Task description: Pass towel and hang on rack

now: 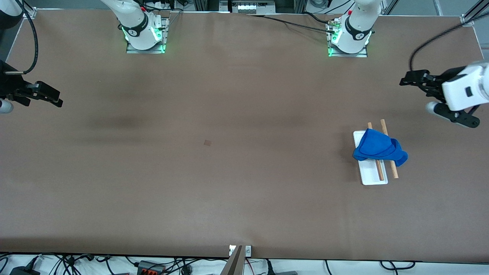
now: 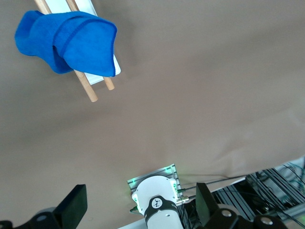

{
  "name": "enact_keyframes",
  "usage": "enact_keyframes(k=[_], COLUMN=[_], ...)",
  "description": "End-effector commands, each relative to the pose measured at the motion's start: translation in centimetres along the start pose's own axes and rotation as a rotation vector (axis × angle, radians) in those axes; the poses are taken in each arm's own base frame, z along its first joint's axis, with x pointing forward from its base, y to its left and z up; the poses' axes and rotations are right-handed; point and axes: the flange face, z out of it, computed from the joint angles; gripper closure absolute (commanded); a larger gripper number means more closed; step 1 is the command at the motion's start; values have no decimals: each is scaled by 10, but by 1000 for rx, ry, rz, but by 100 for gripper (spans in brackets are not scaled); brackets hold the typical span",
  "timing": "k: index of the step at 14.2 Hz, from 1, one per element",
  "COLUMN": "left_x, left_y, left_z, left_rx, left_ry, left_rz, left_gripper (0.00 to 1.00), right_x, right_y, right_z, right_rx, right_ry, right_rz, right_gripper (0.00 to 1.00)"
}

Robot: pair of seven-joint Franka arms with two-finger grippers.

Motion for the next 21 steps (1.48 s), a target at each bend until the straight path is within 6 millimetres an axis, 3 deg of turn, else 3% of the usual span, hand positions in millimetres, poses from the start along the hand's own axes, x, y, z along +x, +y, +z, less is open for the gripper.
enact_keyframes(k=[1, 8, 10, 12, 16, 21], left_x=[-22, -57, -54, -56, -56, -53], left_y=[4, 9, 13, 4, 14, 18], left_z=[1, 30, 28, 26, 17, 11], left_rx=[77, 98, 102, 94, 92, 105], left_ry=[50, 141, 145, 164, 214, 278], left_rz=[-69, -143, -133, -155, -269, -282], left_gripper=[0, 0, 0, 0, 0, 0], right_x=[-3, -15, -15, -13, -14, -17], right_y=[-1, 0, 2, 2, -2, 4], right_z=[-4, 4, 4, 2, 0, 2], right_rx=[10, 7, 9, 7, 7, 10], right_ry=[7, -20, -20, -16, -17, -43], right_rz=[9, 9, 6, 3, 2, 16], right_gripper=[0, 0, 0, 0, 0, 0])
